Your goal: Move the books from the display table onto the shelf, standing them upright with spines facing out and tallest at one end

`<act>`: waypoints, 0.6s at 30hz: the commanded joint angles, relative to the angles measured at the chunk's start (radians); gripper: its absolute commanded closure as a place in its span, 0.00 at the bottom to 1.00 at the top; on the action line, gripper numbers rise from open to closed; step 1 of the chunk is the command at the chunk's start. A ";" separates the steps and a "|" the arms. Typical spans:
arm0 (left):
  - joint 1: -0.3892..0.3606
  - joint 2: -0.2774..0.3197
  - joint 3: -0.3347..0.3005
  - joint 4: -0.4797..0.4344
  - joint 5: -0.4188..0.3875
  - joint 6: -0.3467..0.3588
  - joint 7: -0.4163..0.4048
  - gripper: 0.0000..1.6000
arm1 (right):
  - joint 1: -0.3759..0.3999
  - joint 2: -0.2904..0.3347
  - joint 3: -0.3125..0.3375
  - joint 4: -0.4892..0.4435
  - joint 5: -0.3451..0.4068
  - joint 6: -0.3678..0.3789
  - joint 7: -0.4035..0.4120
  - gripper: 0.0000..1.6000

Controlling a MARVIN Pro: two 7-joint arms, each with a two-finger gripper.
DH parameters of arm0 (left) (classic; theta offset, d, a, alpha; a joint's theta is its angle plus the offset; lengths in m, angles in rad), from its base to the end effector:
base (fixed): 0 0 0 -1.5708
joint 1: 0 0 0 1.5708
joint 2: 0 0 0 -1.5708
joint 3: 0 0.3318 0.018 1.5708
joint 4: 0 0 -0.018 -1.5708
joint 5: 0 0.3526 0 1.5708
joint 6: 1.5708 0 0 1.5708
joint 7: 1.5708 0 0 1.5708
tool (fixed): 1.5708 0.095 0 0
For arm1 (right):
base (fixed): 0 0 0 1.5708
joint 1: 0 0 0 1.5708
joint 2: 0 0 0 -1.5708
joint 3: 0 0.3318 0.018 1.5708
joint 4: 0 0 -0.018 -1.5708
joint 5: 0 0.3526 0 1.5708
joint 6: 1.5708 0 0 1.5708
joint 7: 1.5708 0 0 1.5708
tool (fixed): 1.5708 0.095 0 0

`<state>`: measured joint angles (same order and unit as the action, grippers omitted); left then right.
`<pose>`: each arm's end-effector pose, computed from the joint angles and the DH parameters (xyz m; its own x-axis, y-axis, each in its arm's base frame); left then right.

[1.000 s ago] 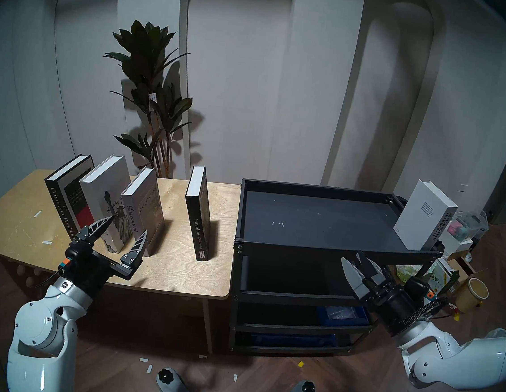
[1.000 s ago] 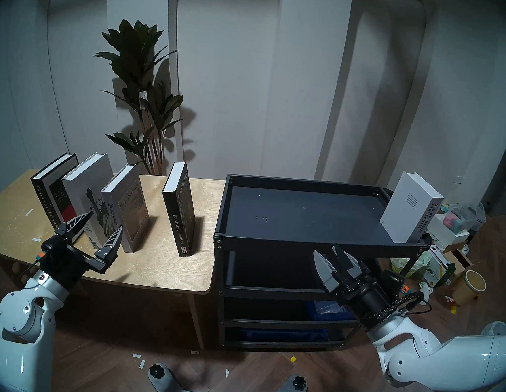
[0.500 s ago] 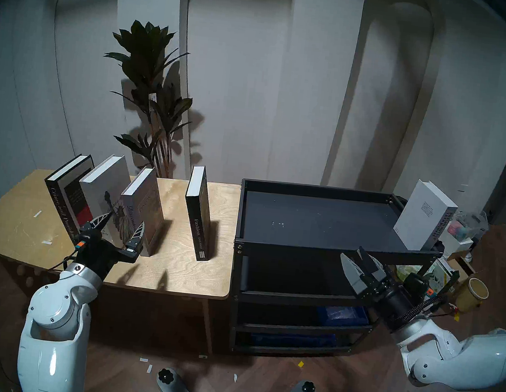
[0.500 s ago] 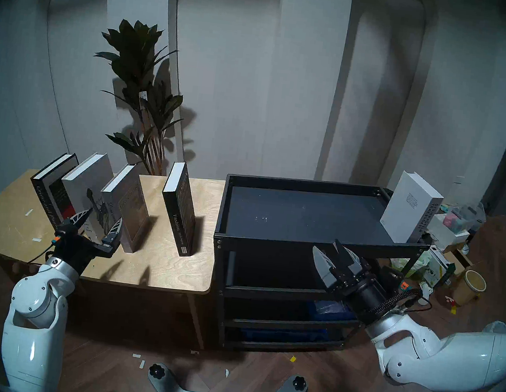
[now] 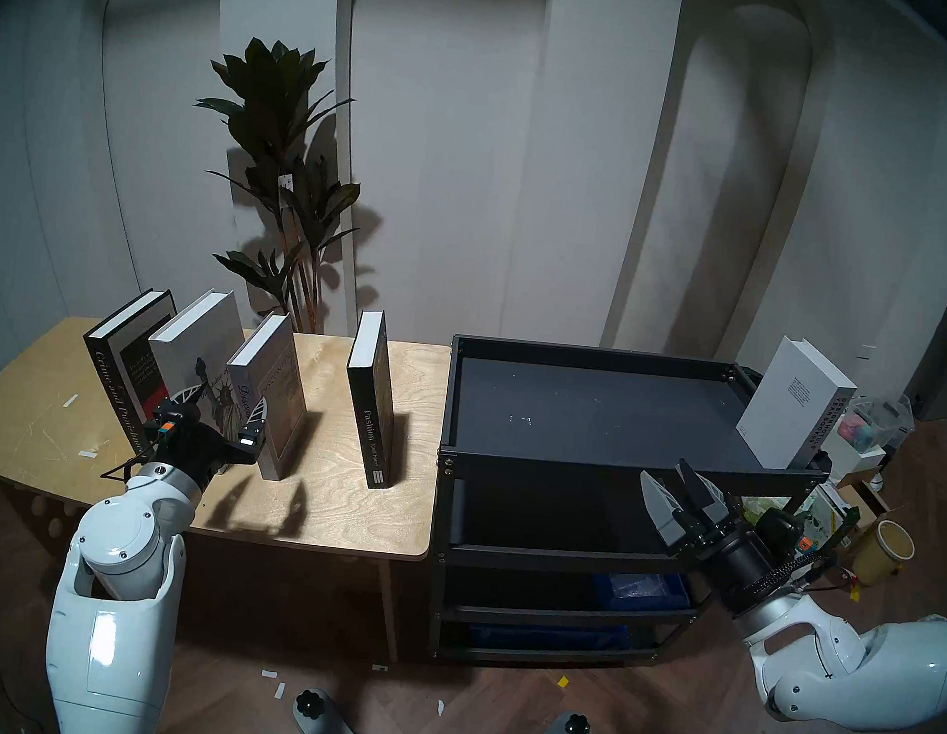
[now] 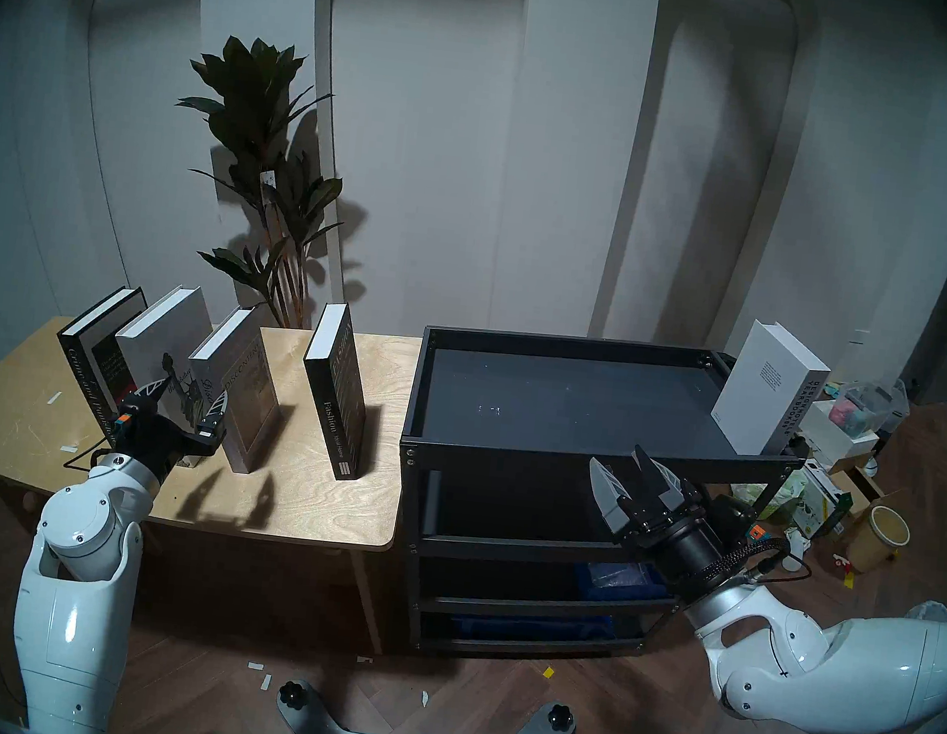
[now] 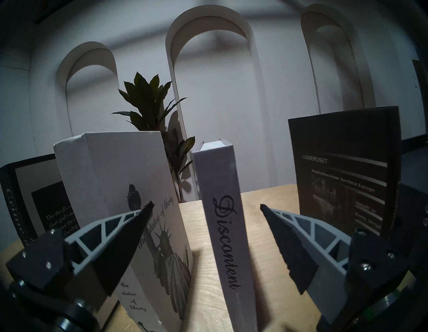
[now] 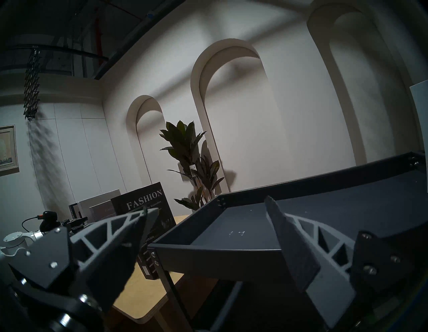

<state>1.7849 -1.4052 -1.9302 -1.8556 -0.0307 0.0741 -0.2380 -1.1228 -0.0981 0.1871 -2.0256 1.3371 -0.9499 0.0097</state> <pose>0.3774 0.1737 -0.2910 0.0016 -0.2054 0.9787 0.0760 -0.9758 -0.2049 0.2939 -0.1156 -0.2765 -0.0011 -0.3215 0.9469 0.4847 -0.8284 -0.2807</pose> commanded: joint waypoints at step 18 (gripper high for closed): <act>-0.139 -0.021 0.028 0.024 -0.059 0.094 0.030 0.00 | -0.034 -0.002 0.024 -0.042 -0.259 -0.010 -0.282 0.00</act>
<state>1.6960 -1.4131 -1.9049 -1.8232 -0.0509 0.1537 -0.1983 -1.1477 -0.0974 0.1959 -2.0470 1.1479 -0.9499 -0.1987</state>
